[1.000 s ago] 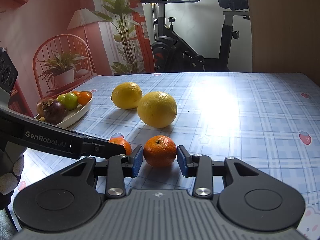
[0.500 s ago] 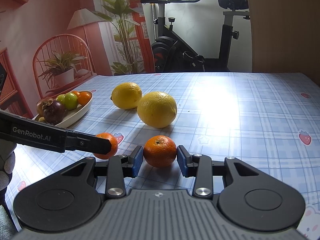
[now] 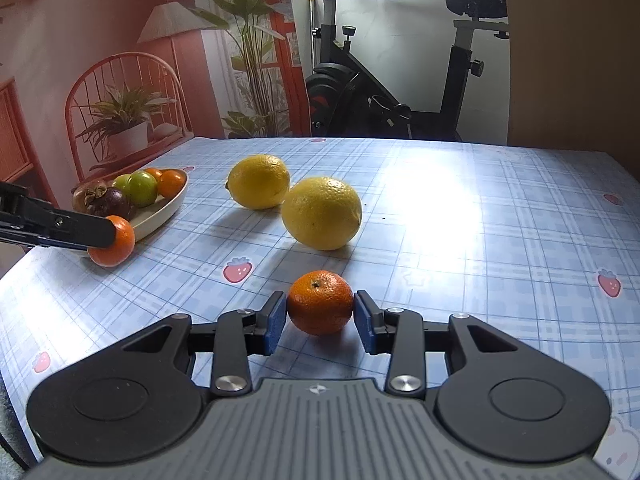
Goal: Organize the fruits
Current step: 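Carry both tangerines onto the cream plate and open both grippers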
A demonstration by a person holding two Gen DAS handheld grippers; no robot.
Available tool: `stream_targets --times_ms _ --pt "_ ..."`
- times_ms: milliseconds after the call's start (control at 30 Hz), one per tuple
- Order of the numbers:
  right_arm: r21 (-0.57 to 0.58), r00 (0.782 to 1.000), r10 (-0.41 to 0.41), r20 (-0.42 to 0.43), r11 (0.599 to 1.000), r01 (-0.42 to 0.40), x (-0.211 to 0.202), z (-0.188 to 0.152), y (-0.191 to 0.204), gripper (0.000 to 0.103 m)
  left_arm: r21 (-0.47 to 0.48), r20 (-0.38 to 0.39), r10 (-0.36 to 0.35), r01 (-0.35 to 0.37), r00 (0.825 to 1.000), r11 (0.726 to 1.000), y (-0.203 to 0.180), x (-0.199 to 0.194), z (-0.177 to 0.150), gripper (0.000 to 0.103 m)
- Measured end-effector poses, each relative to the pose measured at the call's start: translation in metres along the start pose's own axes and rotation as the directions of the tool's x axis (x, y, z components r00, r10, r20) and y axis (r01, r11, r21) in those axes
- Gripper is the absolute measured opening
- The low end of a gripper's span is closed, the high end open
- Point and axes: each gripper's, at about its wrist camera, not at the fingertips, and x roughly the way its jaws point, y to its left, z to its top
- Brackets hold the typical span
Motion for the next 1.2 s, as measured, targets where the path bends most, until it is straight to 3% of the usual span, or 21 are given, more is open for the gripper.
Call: stream_targets --times_ms 100,333,600,867,1200 --pt "0.000 0.999 0.025 0.032 1.000 -0.025 -0.008 0.015 0.010 0.040 -0.013 0.022 0.006 -0.006 1.000 1.000 0.005 -0.010 0.006 0.036" --pt "-0.123 0.990 0.077 0.117 0.990 -0.063 -0.019 0.068 0.043 0.040 -0.046 0.086 0.015 -0.011 0.996 0.999 0.020 -0.030 0.032 0.036" --pt "-0.226 0.979 0.124 0.162 0.970 -0.086 0.001 0.115 0.077 0.040 -0.086 0.100 0.056 -0.048 0.993 0.995 0.052 -0.032 0.076 0.036" --pt "-0.336 0.983 0.179 0.034 0.929 -0.157 0.067 0.100 0.114 0.040 -0.085 -0.030 0.102 -0.105 0.994 0.991 0.082 0.013 0.107 0.036" --pt "-0.360 0.964 0.256 -0.078 0.894 -0.267 0.123 0.083 0.138 0.039 -0.069 -0.116 0.097 -0.105 0.989 0.992 0.100 0.053 0.113 0.036"
